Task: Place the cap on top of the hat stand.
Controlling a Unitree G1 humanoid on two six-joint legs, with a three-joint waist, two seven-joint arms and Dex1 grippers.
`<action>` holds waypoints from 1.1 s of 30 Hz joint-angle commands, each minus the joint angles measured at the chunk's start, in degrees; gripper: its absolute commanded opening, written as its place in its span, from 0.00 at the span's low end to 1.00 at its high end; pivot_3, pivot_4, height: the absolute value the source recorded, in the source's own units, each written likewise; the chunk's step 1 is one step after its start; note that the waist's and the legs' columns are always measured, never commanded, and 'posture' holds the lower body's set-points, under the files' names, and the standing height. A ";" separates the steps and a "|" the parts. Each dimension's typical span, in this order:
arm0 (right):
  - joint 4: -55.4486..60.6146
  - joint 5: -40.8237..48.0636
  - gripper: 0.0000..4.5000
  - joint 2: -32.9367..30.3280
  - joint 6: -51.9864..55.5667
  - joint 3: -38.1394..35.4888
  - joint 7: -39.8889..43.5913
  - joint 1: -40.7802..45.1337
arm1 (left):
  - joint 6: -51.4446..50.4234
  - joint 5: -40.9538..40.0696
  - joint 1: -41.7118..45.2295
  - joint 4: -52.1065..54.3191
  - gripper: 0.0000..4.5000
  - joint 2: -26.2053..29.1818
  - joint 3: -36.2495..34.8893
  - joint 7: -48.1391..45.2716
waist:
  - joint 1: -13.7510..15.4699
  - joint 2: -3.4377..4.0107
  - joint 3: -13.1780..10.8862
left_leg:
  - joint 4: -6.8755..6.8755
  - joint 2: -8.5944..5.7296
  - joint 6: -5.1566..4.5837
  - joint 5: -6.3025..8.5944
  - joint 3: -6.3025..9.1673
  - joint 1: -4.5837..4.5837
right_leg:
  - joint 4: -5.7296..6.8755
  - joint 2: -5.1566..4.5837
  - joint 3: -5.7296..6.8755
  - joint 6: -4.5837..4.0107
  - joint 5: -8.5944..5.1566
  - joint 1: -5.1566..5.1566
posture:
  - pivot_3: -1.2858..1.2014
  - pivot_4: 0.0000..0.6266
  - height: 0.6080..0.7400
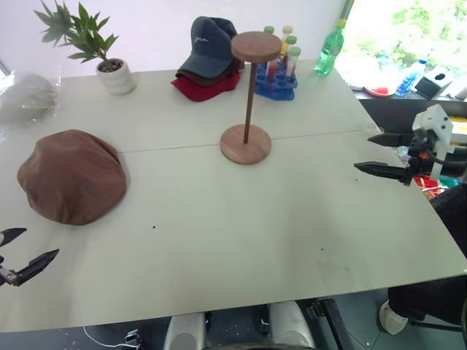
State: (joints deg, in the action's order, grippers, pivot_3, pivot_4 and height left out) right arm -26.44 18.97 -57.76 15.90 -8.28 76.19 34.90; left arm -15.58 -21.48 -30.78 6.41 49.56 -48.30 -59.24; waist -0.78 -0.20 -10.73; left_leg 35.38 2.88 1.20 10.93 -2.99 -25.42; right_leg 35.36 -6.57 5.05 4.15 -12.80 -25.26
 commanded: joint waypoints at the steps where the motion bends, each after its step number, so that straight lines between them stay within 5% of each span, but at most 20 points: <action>1: 0.12 0.44 1.00 -0.31 -0.98 -1.50 -0.16 0.96 | 0.37 0.44 -0.21 0.54 0.97 0.93 -1.09 -0.21 | 0.00 0.00 0.00 | 0.00 0.00 0.00 0.00 0.00 0.00 | 0.00 0.00 0.00 0.00 0.00 0.00 | 0.52 0.24 0.91; 23: 1.65 1.75 1.00 0.04 1.82 -1.75 -0.37 2.90 | -2.94 -1.23 1.91 2.91 0.97 1.00 -1.15 0.44 | 0.03 0.00 0.00 | 0.28 0.02 0.00 0.00 0.01 -0.01 | 0.15 0.00 -0.01 0.01 0.05 0.05 | 0.52 0.24 0.91; 33: 19.00 10.50 1.00 -0.43 20.86 0.46 0.04 11.32 | -4.86 3.46 8.76 17.21 0.97 3.25 5.66 6.92 | 0.15 0.04 0.00 | 0.35 0.04 0.00 0.00 0.01 -0.03 | 0.34 0.00 -0.05 0.00 0.06 0.14 | 0.52 0.24 0.91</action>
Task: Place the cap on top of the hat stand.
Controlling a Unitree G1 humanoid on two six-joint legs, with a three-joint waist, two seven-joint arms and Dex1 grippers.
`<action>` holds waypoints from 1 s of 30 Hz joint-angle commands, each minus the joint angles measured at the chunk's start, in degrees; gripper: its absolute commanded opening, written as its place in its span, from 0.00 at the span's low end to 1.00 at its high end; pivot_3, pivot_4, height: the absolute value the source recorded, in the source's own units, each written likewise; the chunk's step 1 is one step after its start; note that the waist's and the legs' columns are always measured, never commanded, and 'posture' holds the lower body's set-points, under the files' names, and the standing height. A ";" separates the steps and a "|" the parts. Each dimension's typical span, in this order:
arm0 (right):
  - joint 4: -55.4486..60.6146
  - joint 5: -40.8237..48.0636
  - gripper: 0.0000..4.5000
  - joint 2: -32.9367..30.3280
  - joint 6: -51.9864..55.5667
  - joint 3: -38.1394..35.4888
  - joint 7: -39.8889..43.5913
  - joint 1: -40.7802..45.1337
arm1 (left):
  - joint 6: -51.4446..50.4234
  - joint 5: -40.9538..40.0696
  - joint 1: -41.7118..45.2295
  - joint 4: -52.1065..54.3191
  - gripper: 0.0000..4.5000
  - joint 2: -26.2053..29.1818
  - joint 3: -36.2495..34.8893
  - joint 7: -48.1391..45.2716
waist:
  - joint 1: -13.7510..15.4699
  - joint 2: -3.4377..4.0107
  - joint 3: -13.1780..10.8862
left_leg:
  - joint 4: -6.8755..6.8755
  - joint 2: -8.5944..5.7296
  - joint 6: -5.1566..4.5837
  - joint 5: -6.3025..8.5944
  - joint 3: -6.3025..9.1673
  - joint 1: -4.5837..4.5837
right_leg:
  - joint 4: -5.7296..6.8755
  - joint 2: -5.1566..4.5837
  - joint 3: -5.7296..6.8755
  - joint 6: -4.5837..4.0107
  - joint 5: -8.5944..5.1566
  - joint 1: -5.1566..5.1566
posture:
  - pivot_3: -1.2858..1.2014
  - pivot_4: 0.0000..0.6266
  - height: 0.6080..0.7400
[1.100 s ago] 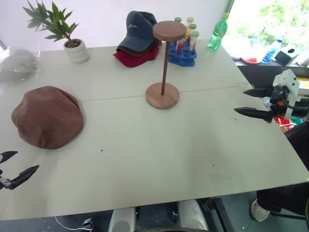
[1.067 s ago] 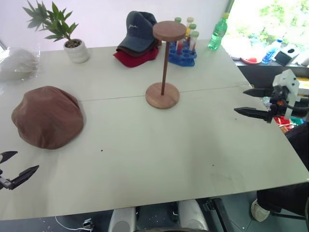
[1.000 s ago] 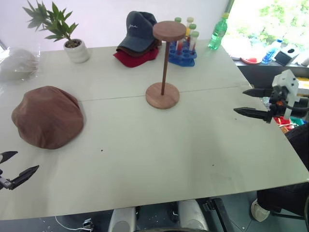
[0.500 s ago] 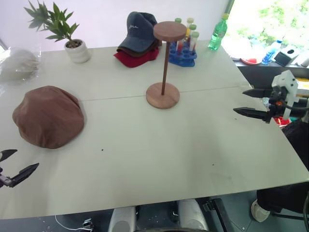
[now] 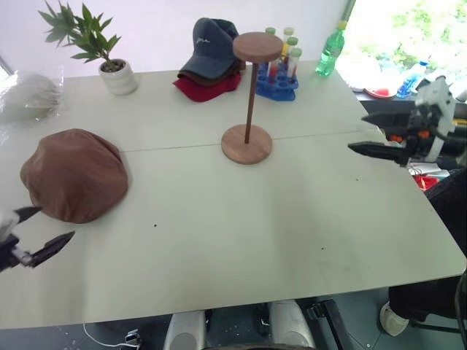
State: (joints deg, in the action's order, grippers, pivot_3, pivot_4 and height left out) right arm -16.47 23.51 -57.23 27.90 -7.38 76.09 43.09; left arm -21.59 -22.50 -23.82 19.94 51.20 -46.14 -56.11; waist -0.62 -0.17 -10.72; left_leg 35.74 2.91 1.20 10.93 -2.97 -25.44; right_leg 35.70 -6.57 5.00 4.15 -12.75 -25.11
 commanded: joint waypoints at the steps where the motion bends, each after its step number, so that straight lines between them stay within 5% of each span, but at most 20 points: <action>1: 12.76 8.98 1.00 -0.99 14.11 -0.42 -0.23 4.40 | 1.96 7.52 2.83 4.61 0.97 2.26 5.86 5.82 | -0.03 0.01 0.00 | -0.01 -0.01 -0.01 0.00 -0.01 -0.01 | 0.05 0.00 -0.03 -0.01 0.00 -0.01 | 0.52 0.24 0.91; 9: 27.35 25.03 1.00 2.00 38.83 -1.85 -9.52 13.01 | -3.25 26.60 10.58 12.59 0.97 3.59 24.00 19.83 | 0.00 -0.10 0.05 | 0.03 0.01 -0.01 0.00 -0.06 -0.03 | 0.26 0.01 -0.12 -0.03 0.00 -0.14 | 0.52 0.24 0.91; 12: 29.93 27.87 1.00 2.29 40.41 -2.77 -11.31 13.82 | -7.58 39.38 11.68 15.66 0.97 4.14 31.20 26.12 | 0.05 -0.09 0.04 | 0.08 -0.01 -0.02 -0.01 -0.09 -0.06 | 0.27 -0.01 -0.12 -0.02 0.01 -0.14 | 0.52 0.24 0.91; 16: 30.78 29.52 1.00 1.82 41.24 -2.80 -13.28 13.74 | -14.75 46.93 12.57 20.52 0.97 2.28 37.15 27.57 | 0.25 -0.12 0.04 | 0.08 -0.01 -0.03 -0.01 -0.09 -0.07 | 0.29 -0.01 -0.12 -0.02 0.01 -0.16 | 0.52 0.24 0.91; 30: 31.69 33.86 1.00 1.70 42.06 -2.31 -15.72 14.99 | -23.74 61.97 14.41 18.85 0.97 -5.65 48.88 30.45 | 0.19 -0.15 0.02 | 0.25 0.00 -0.18 -0.08 -0.01 -0.10 | 0.35 0.00 -0.12 -0.02 0.01 -0.13 | 0.52 0.24 0.91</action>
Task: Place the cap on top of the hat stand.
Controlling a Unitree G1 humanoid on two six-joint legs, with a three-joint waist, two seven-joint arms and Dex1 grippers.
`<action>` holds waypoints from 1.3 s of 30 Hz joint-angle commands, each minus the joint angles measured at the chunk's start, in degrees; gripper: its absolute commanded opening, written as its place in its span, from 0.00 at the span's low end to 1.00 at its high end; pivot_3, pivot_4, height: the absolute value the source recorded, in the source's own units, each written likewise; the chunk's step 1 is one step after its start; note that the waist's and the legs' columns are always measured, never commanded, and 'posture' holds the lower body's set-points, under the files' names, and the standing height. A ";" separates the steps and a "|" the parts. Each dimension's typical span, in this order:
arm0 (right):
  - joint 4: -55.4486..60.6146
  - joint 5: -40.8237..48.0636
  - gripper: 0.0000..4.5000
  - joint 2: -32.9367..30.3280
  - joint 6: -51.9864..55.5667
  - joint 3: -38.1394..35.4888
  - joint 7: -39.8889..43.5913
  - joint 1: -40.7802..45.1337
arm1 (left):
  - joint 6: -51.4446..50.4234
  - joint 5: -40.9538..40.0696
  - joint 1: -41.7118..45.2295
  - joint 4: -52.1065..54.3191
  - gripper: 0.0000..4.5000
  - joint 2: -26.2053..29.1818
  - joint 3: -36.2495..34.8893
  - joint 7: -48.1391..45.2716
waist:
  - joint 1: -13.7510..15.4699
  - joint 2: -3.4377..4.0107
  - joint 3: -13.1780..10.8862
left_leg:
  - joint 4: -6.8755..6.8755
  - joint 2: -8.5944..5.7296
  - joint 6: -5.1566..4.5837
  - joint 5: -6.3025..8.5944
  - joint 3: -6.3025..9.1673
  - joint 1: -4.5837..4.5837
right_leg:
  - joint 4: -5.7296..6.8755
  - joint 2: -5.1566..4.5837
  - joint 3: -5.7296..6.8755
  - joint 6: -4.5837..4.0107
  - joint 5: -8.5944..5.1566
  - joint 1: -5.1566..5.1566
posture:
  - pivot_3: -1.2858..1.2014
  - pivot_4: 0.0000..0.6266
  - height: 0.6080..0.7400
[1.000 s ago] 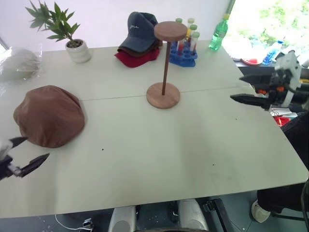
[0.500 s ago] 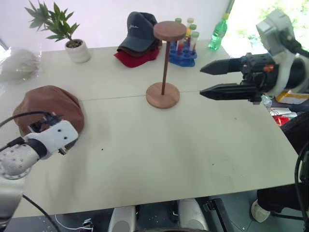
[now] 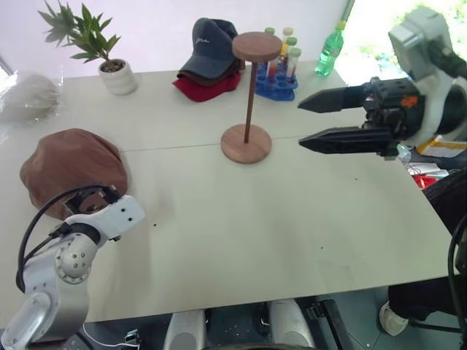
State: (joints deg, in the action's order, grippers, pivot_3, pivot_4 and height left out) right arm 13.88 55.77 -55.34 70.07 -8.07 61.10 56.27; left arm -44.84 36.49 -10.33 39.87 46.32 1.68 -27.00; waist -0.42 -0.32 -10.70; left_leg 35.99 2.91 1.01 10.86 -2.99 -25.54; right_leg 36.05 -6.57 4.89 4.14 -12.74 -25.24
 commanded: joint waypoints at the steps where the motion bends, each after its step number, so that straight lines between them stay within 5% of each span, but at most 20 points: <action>1: 1.22 1.87 1.00 -0.02 -0.09 -1.69 -1.11 1.96 | -0.24 3.51 1.19 -2.04 0.97 -1.39 1.56 1.63 | 0.03 0.00 0.00 | 0.02 0.00 0.00 0.00 0.00 0.00 | 0.00 0.00 0.00 0.00 0.00 0.01 | 0.52 0.24 0.91; 13: 0.71 3.45 1.00 0.84 -0.77 -1.88 -3.84 2.34 | 3.00 8.24 6.59 -18.22 0.97 -6.15 3.99 8.58 | 0.79 0.04 0.03 | 0.06 0.01 -0.03 0.00 0.03 0.03 | 0.07 0.01 0.00 0.00 0.01 0.01 | 0.52 0.24 0.91; 39: 0.59 5.84 1.00 2.25 -1.14 -2.32 -7.42 1.69 | 21.07 6.87 16.22 -38.52 0.97 2.34 -4.47 22.33 | 1.16 0.01 0.04 | 0.04 0.04 0.06 0.06 -0.02 -0.11 | 0.06 -0.09 0.02 -0.10 0.08 -0.11 | 0.52 0.24 0.91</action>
State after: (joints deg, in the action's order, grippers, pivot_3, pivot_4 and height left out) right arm 13.72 60.95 -52.91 69.94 -8.34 53.77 56.97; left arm -24.29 43.06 5.10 1.55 47.20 -1.23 -5.43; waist 0.74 -0.31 -10.66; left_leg 36.03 2.95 1.01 10.87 -3.01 -25.64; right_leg 36.11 -6.67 4.91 4.04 -12.66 -25.35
